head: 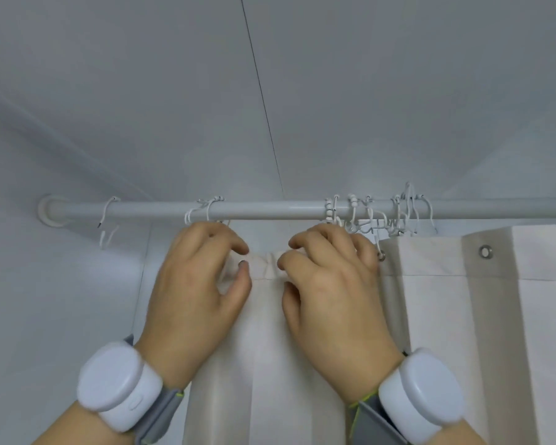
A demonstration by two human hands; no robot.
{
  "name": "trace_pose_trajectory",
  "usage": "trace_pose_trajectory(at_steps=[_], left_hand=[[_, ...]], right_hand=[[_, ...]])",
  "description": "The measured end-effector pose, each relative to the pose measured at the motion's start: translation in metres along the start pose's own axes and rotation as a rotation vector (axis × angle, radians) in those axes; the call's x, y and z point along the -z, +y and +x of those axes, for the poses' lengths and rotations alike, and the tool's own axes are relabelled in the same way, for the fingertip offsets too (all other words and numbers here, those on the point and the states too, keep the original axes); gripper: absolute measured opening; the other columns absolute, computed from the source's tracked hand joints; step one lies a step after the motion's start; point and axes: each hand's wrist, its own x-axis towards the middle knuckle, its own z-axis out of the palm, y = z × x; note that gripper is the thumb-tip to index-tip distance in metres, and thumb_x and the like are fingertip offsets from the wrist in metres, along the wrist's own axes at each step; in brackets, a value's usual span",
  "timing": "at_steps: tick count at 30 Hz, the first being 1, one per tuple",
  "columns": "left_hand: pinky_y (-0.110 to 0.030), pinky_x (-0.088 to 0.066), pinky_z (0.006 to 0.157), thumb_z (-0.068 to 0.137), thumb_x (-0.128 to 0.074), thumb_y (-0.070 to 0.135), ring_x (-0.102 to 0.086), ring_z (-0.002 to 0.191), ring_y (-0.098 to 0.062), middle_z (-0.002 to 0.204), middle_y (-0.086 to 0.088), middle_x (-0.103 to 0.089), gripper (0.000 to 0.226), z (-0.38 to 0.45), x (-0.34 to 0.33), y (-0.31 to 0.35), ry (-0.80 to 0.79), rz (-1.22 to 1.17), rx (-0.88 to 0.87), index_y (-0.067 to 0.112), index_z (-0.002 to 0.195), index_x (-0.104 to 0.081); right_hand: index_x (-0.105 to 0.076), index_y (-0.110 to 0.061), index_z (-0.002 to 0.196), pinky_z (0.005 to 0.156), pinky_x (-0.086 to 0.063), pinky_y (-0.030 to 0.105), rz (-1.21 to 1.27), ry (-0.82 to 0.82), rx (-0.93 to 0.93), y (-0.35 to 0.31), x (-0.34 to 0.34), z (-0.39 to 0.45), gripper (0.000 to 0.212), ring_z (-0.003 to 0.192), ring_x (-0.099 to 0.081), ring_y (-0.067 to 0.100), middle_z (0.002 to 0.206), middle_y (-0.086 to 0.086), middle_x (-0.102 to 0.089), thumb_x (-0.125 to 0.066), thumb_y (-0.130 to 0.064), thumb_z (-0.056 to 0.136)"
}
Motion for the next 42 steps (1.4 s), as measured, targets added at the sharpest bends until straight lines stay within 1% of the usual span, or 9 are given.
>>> trace_pose_trajectory(at_steps=[5, 9, 12, 19, 23, 27, 30, 36, 42], left_hand=[[-0.03, -0.046, 0.077, 0.08, -0.068, 0.014, -0.049, 0.091, -0.013, 0.105, 0.002, -0.049, 0.028, 0.02, 0.012, -0.022, 0.128, 0.054, 0.088, 0.017, 0.105, -0.058], [-0.007, -0.037, 0.07, 0.081, -0.065, 0.013, -0.048, 0.075, -0.005, 0.104, 0.003, -0.047, 0.03, 0.03, 0.013, -0.034, 0.147, 0.026, 0.127, 0.017, 0.109, -0.056], [-0.001, -0.033, 0.069, 0.083, -0.064, 0.017, -0.048, 0.07, 0.0, 0.1, 0.004, -0.051, 0.026, 0.036, 0.016, -0.045, 0.094, 0.063, 0.147, 0.019, 0.109, -0.058], [-0.024, -0.054, 0.062, 0.085, -0.068, 0.015, -0.057, 0.059, -0.008, 0.068, 0.007, -0.059, 0.014, 0.04, 0.012, -0.052, 0.032, -0.225, 0.296, 0.021, 0.093, -0.059], [-0.04, -0.057, 0.064, 0.083, -0.071, 0.02, -0.06, 0.065, -0.014, 0.072, 0.004, -0.06, 0.017, 0.033, 0.009, -0.053, -0.05, -0.339, 0.312, 0.026, 0.094, -0.059], [-0.042, -0.056, 0.066, 0.086, -0.065, 0.027, -0.059, 0.066, -0.011, 0.073, 0.01, -0.061, 0.004, 0.029, 0.008, -0.057, -0.124, -0.285, 0.289, 0.026, 0.088, -0.062], [-0.045, -0.056, 0.069, 0.089, -0.058, 0.038, -0.063, 0.07, -0.019, 0.075, 0.007, -0.067, 0.02, 0.028, 0.01, -0.056, -0.194, -0.26, 0.355, 0.022, 0.082, -0.068], [-0.024, -0.057, 0.059, 0.091, -0.055, 0.042, -0.069, 0.073, -0.012, 0.089, -0.004, -0.071, 0.03, 0.036, 0.019, -0.048, -0.231, -0.49, 0.56, 0.014, 0.091, -0.066], [-0.029, -0.056, 0.067, 0.092, -0.045, 0.054, -0.069, 0.074, -0.013, 0.089, -0.004, -0.073, 0.043, 0.045, 0.022, -0.042, -0.273, -0.706, 0.764, 0.015, 0.096, -0.064]], right_hand=[[-0.061, -0.018, 0.071, 0.088, -0.03, 0.036, 0.019, 0.04, 0.078, -0.02, -0.011, 0.029, 0.014, 0.1, -0.055, 0.025, 0.083, -0.003, -0.059, -0.062, -0.007, 0.062], [-0.064, -0.015, 0.084, 0.077, -0.04, 0.036, 0.143, 0.023, 0.097, -0.033, -0.026, 0.053, 0.022, 0.092, -0.054, 0.027, 0.092, 0.002, -0.06, -0.061, -0.007, 0.064], [-0.065, -0.013, 0.092, 0.076, -0.042, 0.037, 0.171, 0.032, 0.067, -0.033, -0.038, 0.069, 0.022, 0.091, -0.056, 0.029, 0.095, 0.004, -0.062, -0.059, -0.012, 0.071], [-0.053, -0.024, 0.112, 0.082, -0.025, 0.034, 0.036, -0.074, 0.064, -0.029, -0.052, 0.081, 0.032, 0.092, -0.054, 0.022, 0.095, -0.006, -0.06, -0.057, -0.029, 0.081], [-0.053, -0.024, 0.118, 0.08, -0.021, 0.033, -0.001, -0.072, 0.075, -0.031, -0.057, 0.082, 0.044, 0.09, -0.054, 0.023, 0.095, -0.006, -0.061, -0.061, -0.026, 0.075], [-0.052, -0.028, 0.116, 0.083, -0.02, 0.032, 0.064, -0.07, 0.062, -0.033, -0.051, 0.085, 0.028, 0.095, -0.051, 0.02, 0.097, -0.008, -0.06, -0.048, -0.032, 0.089], [-0.051, -0.027, 0.116, 0.085, -0.023, 0.033, 0.091, -0.081, 0.047, -0.034, -0.05, 0.088, 0.025, 0.095, -0.051, 0.019, 0.096, -0.009, -0.06, -0.04, -0.034, 0.094], [-0.053, -0.023, 0.105, 0.084, -0.035, 0.038, 0.11, -0.145, 0.047, -0.033, -0.047, 0.102, 0.024, 0.089, -0.058, 0.024, 0.09, -0.006, -0.065, -0.034, -0.036, 0.098], [-0.06, -0.023, 0.103, 0.077, -0.047, 0.033, 0.245, -0.283, 0.004, -0.03, -0.043, 0.124, 0.022, 0.094, -0.057, 0.023, 0.099, -0.004, -0.065, -0.048, -0.039, 0.093]])
